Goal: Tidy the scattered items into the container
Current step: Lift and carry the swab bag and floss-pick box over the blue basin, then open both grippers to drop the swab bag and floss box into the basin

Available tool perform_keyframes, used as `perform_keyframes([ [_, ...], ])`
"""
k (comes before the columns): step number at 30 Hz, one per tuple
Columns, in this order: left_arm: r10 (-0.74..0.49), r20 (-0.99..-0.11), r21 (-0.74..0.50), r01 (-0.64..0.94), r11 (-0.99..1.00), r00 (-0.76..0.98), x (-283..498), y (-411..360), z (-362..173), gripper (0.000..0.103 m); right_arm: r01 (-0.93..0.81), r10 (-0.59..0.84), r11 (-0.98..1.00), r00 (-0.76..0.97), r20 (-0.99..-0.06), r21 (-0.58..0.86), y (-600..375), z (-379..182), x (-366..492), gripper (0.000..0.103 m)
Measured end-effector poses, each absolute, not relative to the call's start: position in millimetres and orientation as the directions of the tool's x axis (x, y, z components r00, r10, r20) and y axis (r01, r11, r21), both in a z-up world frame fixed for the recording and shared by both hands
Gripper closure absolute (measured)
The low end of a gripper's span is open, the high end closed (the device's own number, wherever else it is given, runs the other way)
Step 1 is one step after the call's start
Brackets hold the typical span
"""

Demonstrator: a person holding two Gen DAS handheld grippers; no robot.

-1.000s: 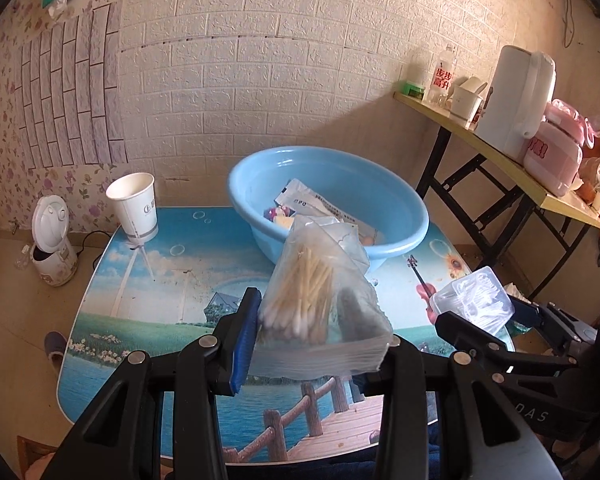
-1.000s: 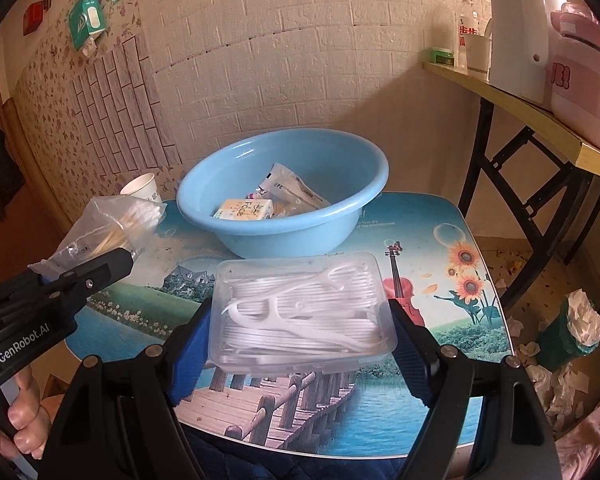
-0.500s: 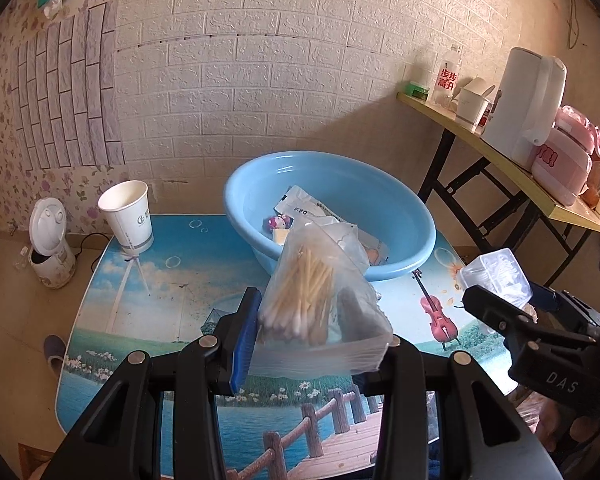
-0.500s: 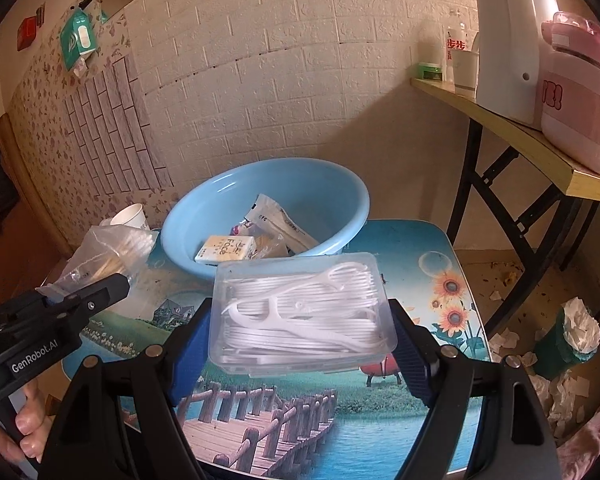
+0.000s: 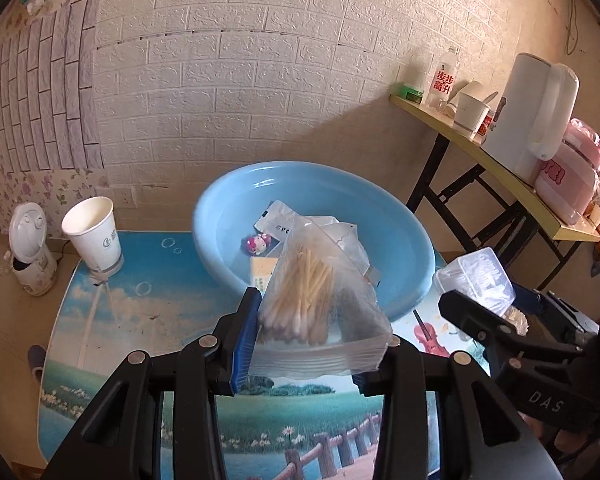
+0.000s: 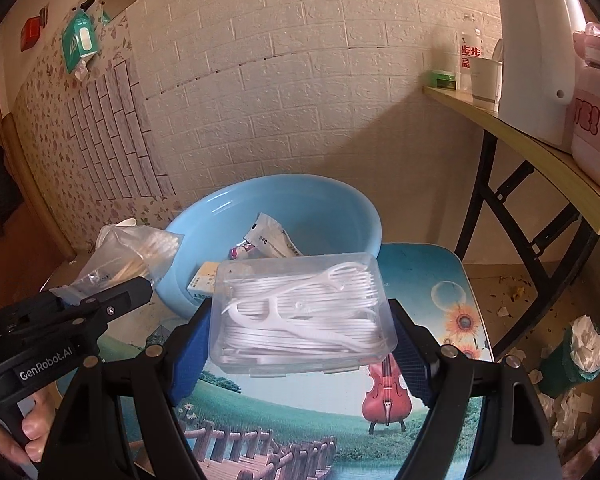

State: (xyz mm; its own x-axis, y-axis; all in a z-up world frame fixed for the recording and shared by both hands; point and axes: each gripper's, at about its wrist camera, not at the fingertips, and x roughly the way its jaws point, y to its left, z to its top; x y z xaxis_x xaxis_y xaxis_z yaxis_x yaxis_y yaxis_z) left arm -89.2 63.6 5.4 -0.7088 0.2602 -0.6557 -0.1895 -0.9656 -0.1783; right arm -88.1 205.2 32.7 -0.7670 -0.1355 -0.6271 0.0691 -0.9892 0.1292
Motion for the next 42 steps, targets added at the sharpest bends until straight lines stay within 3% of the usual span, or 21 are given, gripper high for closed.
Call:
perform_keyframes([
  [15, 0.255, -0.689, -0.156, -0.204, -0.966, -0.679, -131, 78, -15, 0.066, 0.084, -0.129, -0.991, -0.755, -0.643, 0.101, 205, 21, -130, 0.020],
  [33, 0.309, -0.686, -0.216, -0.222, -0.951, -0.659, -161, 81, -29, 0.065, 0.079, -0.129, -0.991, -0.729, -0.672, 0.105, 202, 2, -152, 0.020],
  [36, 0.356, -0.661, -0.274, -0.228, -0.934, -0.661, -161, 75, -28, 0.056, 0.078, -0.129, -0.991, -0.729, -0.673, 0.106, 203, 1, -153, 0.020],
  [40, 0.340, -0.657, -0.251, -0.230, -0.940, -0.673, -160, 73, -24, 0.051, 0.079, -0.131, -0.991, -0.729, -0.672, 0.107, 203, 1, -154, 0.020],
  [42, 0.336, -0.653, -0.248, -0.228, -0.942, -0.678, -159, 71, -23, 0.043, 0.081, -0.129, -0.991, -0.730, -0.672, 0.103, 202, 1, -154, 0.020],
])
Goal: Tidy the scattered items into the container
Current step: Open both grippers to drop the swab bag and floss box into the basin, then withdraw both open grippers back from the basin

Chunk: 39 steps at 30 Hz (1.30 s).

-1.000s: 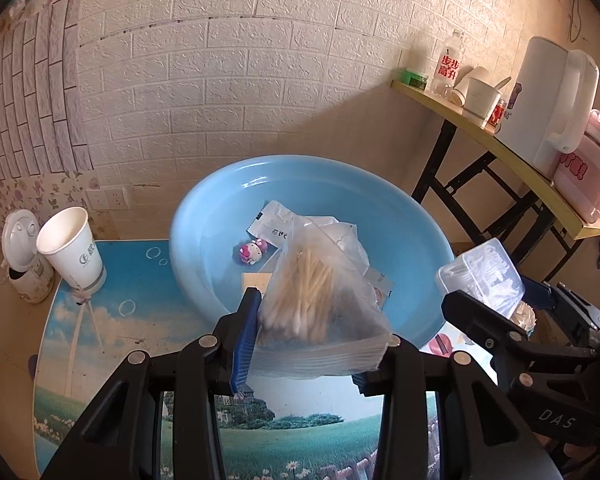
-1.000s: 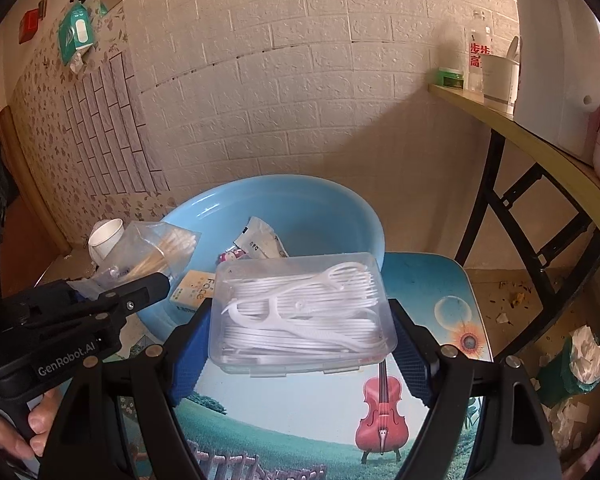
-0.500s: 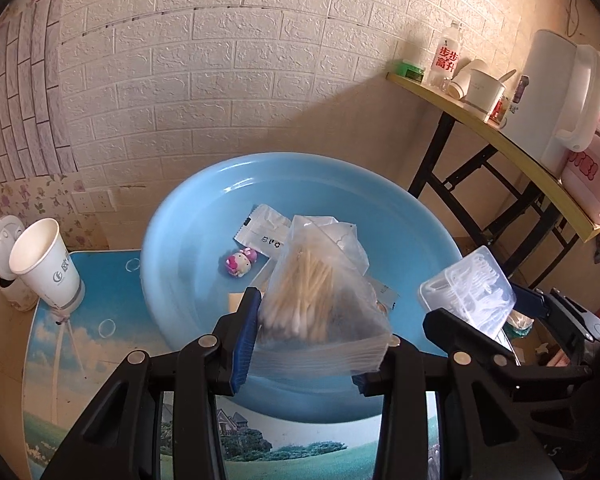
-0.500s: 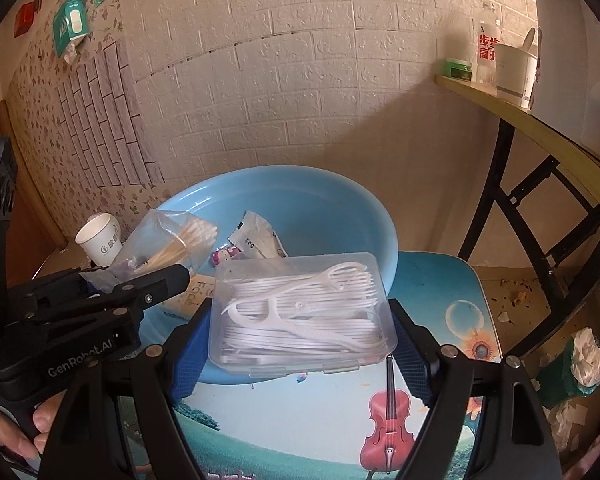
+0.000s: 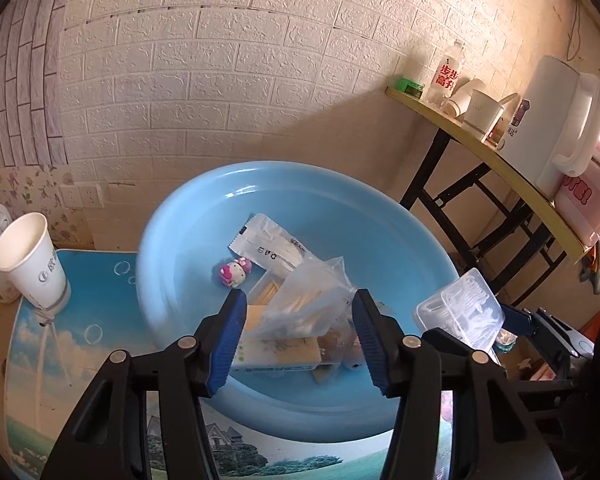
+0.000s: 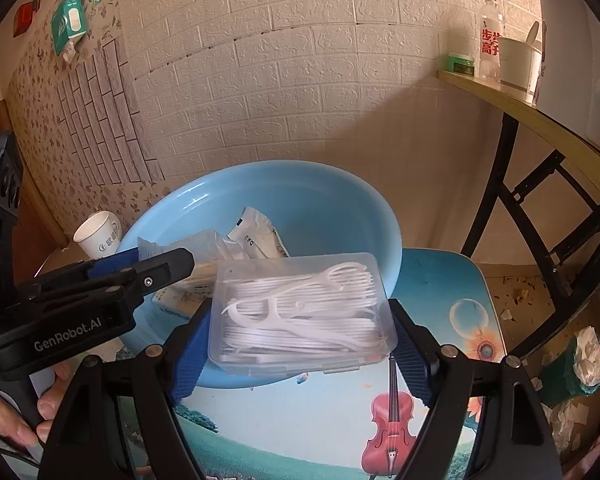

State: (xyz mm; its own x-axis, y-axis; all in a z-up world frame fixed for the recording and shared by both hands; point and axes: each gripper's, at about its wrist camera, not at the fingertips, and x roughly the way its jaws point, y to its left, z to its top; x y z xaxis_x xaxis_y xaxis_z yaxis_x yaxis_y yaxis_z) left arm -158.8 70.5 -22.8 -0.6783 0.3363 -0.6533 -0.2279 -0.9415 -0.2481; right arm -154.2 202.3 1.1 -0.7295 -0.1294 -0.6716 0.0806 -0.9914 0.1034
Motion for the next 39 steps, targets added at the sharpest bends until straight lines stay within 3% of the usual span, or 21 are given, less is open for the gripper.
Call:
perform_keyframes([
  [12, 0.306, -0.646, -0.231, -0.203, -0.952, -0.699, -157, 51, -19, 0.033, 0.105, -0.115, -0.993, -0.736, -0.667, 0.055, 190, 0, -163, 0.020],
  [27, 0.262, -0.647, -0.174, -0.196, -0.965, -0.716, -184, 51, -30, 0.033, 0.163, -0.134, -0.986, -0.702, -0.700, 0.026, 172, -14, -185, 0.020],
  [39, 0.275, -0.638, -0.196, -0.194, -0.961, -0.719, -179, 44, -23, 0.032, 0.165, -0.136, -0.986, -0.690, -0.711, 0.028, 168, -18, -195, 0.019],
])
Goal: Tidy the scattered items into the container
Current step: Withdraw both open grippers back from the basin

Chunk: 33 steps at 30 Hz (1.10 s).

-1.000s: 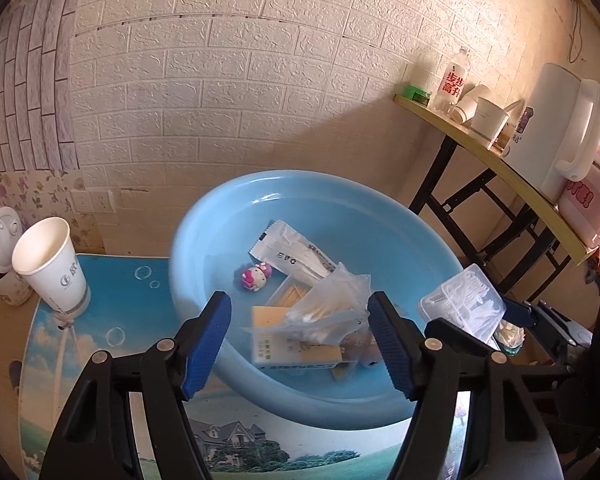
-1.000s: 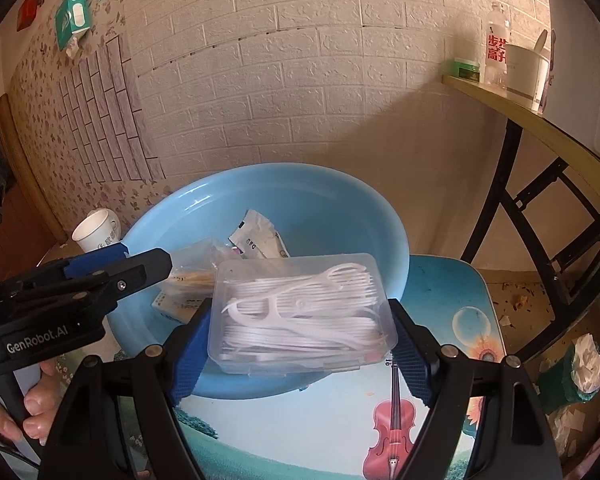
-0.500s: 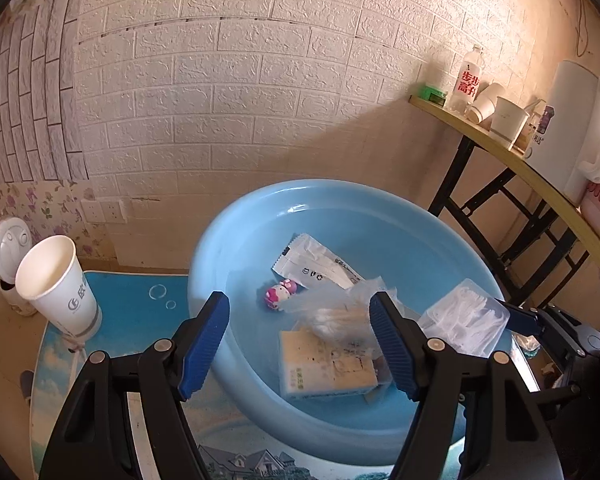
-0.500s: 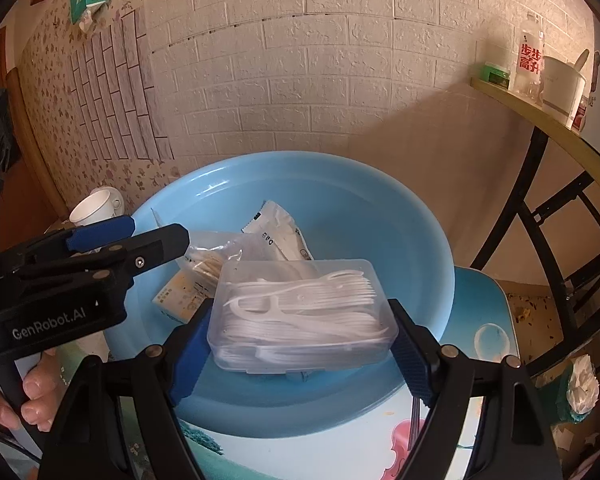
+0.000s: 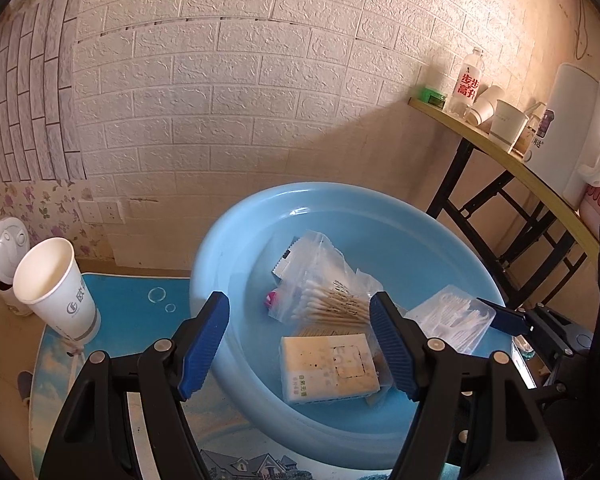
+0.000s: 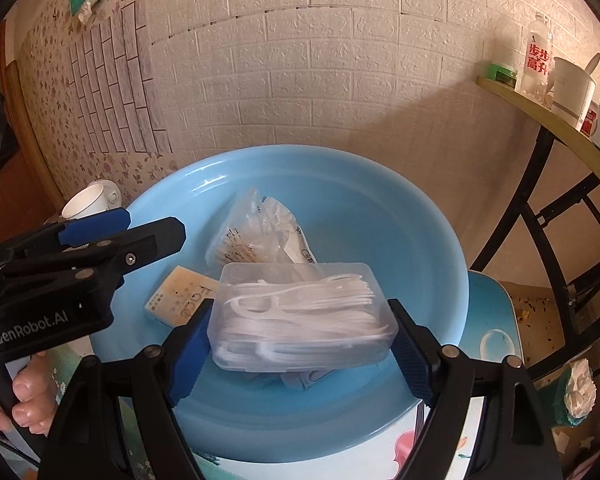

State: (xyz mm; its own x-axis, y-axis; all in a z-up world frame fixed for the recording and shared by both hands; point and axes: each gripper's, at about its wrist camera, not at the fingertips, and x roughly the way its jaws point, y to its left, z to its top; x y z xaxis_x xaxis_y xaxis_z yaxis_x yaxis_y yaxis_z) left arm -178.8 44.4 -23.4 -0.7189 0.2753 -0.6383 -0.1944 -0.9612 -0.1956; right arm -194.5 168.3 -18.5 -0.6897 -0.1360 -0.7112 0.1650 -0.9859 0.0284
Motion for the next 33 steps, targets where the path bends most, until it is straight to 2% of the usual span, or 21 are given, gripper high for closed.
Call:
perform_keyframes([
  [2, 0.270, -0.636, -0.196, -0.187, -0.963, -0.723, -177, 42, -21, 0.029, 0.170, -0.139, -0.985, -0.694, -0.706, 0.027, 167, -17, -193, 0.018],
  [5, 0.263, -0.630, -0.191, -0.182, -0.965, -0.731, -173, 40, -16, 0.028, 0.161, -0.120, -0.987, -0.713, -0.691, 0.006, 165, -13, -190, 0.005],
  [9, 0.254, -0.623, -0.189, -0.173, -0.967, -0.739, -164, 37, -9, 0.027, 0.162, -0.137, -0.986, -0.725, -0.675, 0.026, 165, -6, -185, 0.004],
  [16, 0.227, -0.600, -0.173, -0.154, -0.973, -0.767, -150, 36, 9, 0.006, 0.137, -0.135, -0.989, -0.725, -0.675, 0.051, 172, 5, -174, 0.004],
  [21, 0.184, -0.598, -0.112, -0.146, -0.983, -0.780, -138, 42, 21, 0.006, 0.100, -0.118, -0.993, -0.717, -0.687, 0.066, 180, 11, -168, 0.001],
  [24, 0.163, -0.597, -0.091, -0.136, -0.987, -0.786, -132, 43, 27, 0.005, 0.087, -0.110, -0.994, -0.715, -0.691, 0.067, 184, 14, -165, 0.000],
  [26, 0.150, -0.594, -0.083, -0.126, -0.989, -0.790, -127, 42, 31, 0.000, 0.086, -0.113, -0.994, -0.716, -0.688, 0.073, 185, 17, -161, 0.000],
  [33, 0.119, -0.584, -0.060, -0.103, -0.993, -0.803, -109, 38, 42, 0.000, 0.060, -0.111, -0.993, -0.740, -0.664, 0.099, 193, 32, -144, 0.000],
])
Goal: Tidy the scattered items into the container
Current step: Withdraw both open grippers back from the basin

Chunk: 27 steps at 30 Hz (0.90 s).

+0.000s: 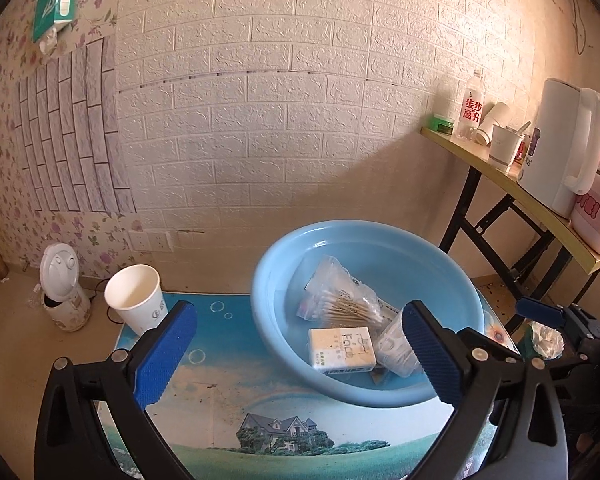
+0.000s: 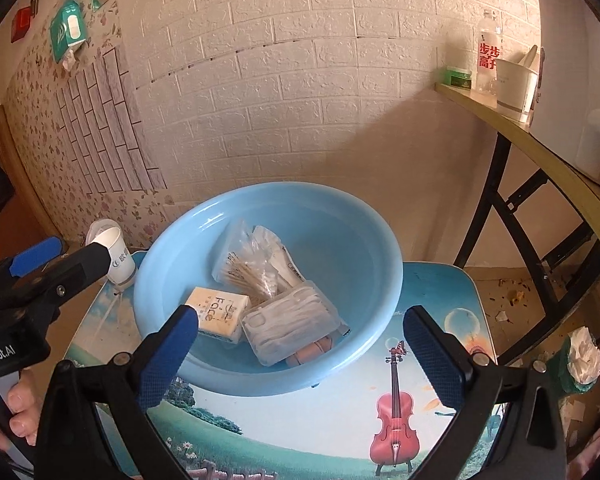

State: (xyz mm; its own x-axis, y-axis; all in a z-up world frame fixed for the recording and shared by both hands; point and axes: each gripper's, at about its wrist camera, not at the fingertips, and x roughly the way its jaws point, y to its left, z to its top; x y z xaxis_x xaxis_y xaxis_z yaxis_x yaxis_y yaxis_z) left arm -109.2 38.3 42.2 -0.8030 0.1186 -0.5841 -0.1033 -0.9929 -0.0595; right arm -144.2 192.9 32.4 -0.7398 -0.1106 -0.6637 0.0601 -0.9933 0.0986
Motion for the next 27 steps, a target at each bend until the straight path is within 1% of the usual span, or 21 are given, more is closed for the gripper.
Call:
perform_keyframes([
  [5, 0.093, -0.597, -0.039, -0.087, -0.995, -0.797, -97, 40, 45, 0.000, 0.066, -0.102, -0.995, -0.737, -0.668, 0.079, 190, 37, -131, 0.000],
  [10, 0.054, -0.604, 0.012, -0.077, -0.997, -0.795, -81, 47, 47, 0.000, 0.085, -0.083, -0.996, -0.733, -0.675, 0.030, 183, 40, -117, 0.000],
  [18, 0.066, -0.608, -0.013, -0.074, -0.997, -0.791, -67, 47, 54, 0.000, 0.087, -0.084, -0.996, -0.743, -0.663, 0.029, 181, 48, -100, 0.000],
  [22, 0.053, -0.607, -0.010, -0.059, -0.998, -0.793, -62, 46, 54, 0.000, 0.076, -0.060, -0.997, -0.774, -0.630, 0.002, 182, 54, -92, 0.000],
  [27, 0.036, -0.611, -0.010, -0.038, -0.999, -0.790, -57, 43, 49, 0.000, 0.059, -0.058, -0.998, -0.760, -0.647, 0.020, 187, 49, -90, 0.000],
])
